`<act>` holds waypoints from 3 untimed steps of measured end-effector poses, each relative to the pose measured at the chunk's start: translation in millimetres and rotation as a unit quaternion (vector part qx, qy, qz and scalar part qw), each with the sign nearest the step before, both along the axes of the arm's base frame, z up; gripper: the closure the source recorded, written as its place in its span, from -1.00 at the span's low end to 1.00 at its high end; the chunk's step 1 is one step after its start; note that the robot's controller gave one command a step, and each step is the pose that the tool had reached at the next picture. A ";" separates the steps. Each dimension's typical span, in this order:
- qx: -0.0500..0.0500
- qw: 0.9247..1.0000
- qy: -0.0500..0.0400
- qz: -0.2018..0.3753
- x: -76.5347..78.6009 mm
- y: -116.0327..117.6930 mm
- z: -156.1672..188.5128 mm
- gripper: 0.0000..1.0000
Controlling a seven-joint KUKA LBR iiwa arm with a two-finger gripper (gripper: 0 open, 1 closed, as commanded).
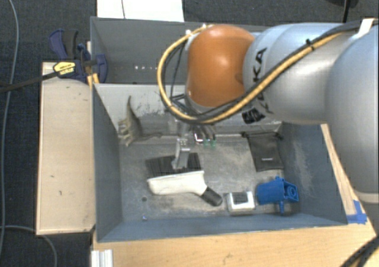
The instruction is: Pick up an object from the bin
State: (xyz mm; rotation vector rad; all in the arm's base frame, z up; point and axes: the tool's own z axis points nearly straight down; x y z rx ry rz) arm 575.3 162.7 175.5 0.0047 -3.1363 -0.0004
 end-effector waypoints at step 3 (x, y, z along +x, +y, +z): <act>0.000 0.999 -0.001 0.036 -54.9 -39.7 -71.8 -1.00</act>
Offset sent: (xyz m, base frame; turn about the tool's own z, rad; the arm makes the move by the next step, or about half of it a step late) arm -0.0583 -0.0369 -0.1055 -0.0618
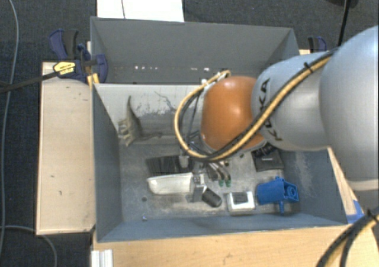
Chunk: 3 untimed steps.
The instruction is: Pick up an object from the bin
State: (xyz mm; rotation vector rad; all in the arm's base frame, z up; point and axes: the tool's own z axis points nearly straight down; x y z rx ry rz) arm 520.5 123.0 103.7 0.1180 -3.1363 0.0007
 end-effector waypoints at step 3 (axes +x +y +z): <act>0.002 0.999 -0.008 -0.042 -9.8 -3.4 -35.6 1.00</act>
Offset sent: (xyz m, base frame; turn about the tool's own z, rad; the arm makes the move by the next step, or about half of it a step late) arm -0.0166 -0.0059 -0.0337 0.1351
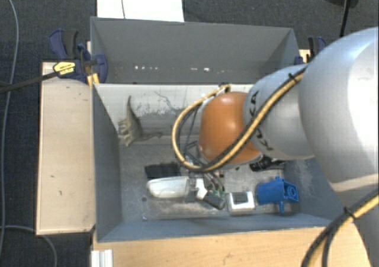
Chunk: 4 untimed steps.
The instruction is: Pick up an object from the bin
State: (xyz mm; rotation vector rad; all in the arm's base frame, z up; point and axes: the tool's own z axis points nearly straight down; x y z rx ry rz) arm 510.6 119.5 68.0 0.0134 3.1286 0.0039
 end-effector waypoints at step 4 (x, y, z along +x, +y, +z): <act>-0.001 1.000 0.007 0.004 -1.3 0.0 23.8 1.00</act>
Offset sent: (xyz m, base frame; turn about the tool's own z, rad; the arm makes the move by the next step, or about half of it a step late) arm -0.0001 -0.0001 0.0076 0.0000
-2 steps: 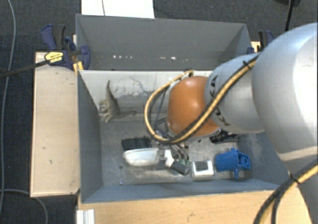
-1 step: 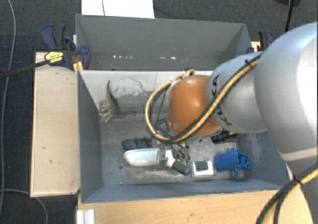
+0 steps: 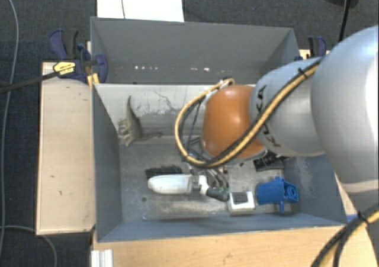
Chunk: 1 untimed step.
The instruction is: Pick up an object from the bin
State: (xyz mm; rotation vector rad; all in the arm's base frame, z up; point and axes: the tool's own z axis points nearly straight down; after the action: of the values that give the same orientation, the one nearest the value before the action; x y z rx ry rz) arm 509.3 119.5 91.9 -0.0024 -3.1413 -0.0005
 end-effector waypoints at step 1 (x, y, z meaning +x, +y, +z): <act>0.000 1.000 -0.001 -0.001 0.6 0.1 13.6 1.00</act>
Offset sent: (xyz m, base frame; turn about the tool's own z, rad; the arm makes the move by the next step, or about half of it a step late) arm 0.0000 0.0000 0.0686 0.0000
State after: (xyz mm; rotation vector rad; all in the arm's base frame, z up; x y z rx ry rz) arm 509.9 119.6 105.5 -0.0045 -3.1425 -0.0011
